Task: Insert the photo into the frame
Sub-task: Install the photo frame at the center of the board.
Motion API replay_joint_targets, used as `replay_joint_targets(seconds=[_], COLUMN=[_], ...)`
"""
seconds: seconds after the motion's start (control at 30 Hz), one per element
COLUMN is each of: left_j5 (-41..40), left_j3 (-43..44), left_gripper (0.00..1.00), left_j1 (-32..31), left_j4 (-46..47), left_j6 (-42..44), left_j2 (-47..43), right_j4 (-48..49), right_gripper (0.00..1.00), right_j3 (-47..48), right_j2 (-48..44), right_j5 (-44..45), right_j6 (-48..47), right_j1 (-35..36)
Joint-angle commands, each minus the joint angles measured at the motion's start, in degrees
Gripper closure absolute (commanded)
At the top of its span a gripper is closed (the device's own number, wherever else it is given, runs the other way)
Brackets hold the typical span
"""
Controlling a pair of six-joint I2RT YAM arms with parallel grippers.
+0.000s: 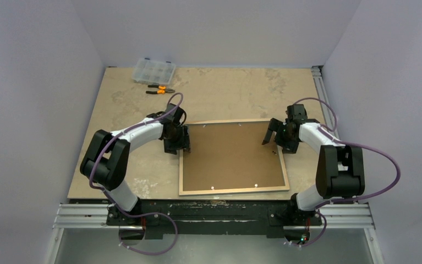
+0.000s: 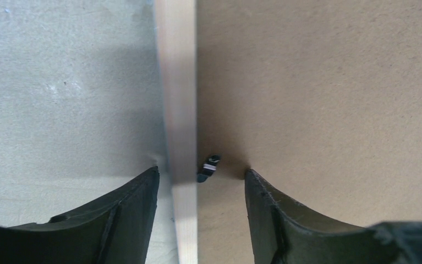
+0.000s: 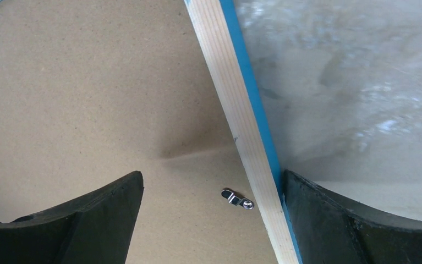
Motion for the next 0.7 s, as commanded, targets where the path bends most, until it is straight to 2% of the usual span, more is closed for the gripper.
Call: replay_joint_targets(seconds=[0.0,0.13,0.2,0.3,0.37,0.4,0.57,0.6,0.67], left_j5=[-7.17,-9.02,-9.56,-9.87,-9.9,-9.79,-7.61,-6.94,-4.71], left_j3=[0.99,1.12,1.21,1.13,1.13,1.21,2.63,2.95,3.38], left_gripper=[0.46,0.51,0.59,0.83,0.97,1.0,1.0,0.97,0.78], left_j1=[-0.21,-0.21,-0.21,-0.25,-0.28,-0.21,-0.14,0.0,0.62], left_j4=[0.12,0.09,0.07,-0.14,-0.11,-0.07,0.3,0.35,0.83], left_j6=[0.88,0.42,0.33,0.43,0.46,0.41,0.97,0.99,1.24], left_j2=[3.11,4.76,5.73,6.46,6.58,6.58,6.67,6.63,6.16], right_j4=[3.69,3.51,3.35,3.35,3.42,3.34,3.03,2.87,2.52], right_gripper=[0.04,0.04,0.04,0.04,0.05,0.05,0.05,0.05,0.05], right_j3=[-2.18,-1.86,-1.85,-2.03,-2.2,-2.2,-2.29,-2.23,-2.09], right_j2=[3.18,3.49,3.73,3.58,3.52,3.5,3.32,3.42,3.44], right_j5=[-7.44,-7.56,-7.73,-8.01,-8.31,-8.34,-8.82,-8.87,-8.67], right_j6=[1.69,1.38,1.19,1.03,0.87,0.83,0.54,0.41,0.22], right_j1=[3.45,3.58,3.6,3.55,3.61,3.64,3.81,4.05,4.85])
